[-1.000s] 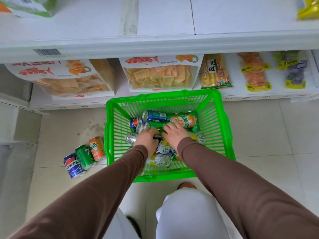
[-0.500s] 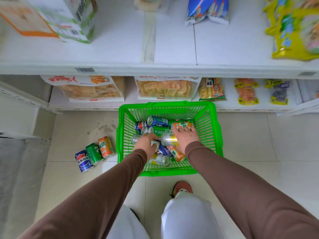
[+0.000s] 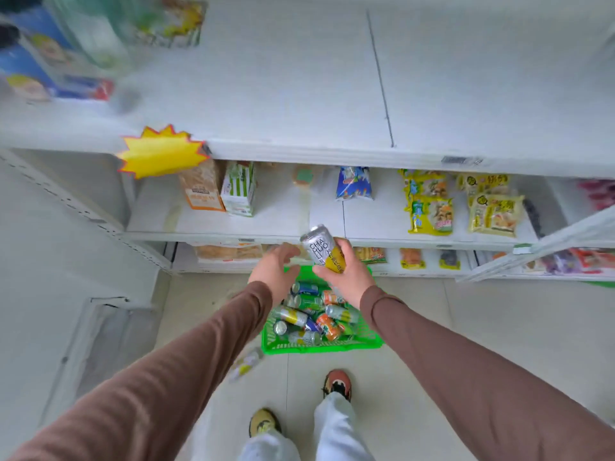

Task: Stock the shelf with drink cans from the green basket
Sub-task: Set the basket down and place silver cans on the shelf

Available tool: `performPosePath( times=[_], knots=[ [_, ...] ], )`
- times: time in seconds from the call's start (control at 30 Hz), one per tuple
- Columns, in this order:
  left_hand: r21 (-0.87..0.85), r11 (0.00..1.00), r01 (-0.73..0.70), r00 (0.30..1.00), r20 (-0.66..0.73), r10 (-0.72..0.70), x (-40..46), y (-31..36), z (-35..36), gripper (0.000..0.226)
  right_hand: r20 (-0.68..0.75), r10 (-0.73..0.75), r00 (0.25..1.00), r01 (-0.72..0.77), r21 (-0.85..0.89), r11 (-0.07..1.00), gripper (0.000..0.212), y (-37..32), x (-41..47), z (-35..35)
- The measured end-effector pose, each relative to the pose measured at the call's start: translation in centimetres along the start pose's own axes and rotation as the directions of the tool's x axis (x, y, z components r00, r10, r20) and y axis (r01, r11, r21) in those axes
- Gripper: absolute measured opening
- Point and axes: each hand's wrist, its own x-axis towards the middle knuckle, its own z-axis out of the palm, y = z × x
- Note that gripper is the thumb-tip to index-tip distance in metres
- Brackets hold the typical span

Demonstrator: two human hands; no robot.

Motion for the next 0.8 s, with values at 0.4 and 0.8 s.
performPosePath(
  times=[0.4,0.8],
  knots=[
    [-0.021,0.975,-0.223,0.938,-0.278,0.208,3.3,13.6,-17.6,0.029,-0.186,-0.294,0.938,0.319,0.126,0.939,0.061,-24.3,3.9,-6.5],
    [0.041,0.999,-0.016,0.943,-0.331,0.029,16.7,14.2,-20.9,0.039,-0.173,-0.279,0.945,0.304,0.142,0.942,0.054,-28.5,20.7,-6.3]
  ],
)
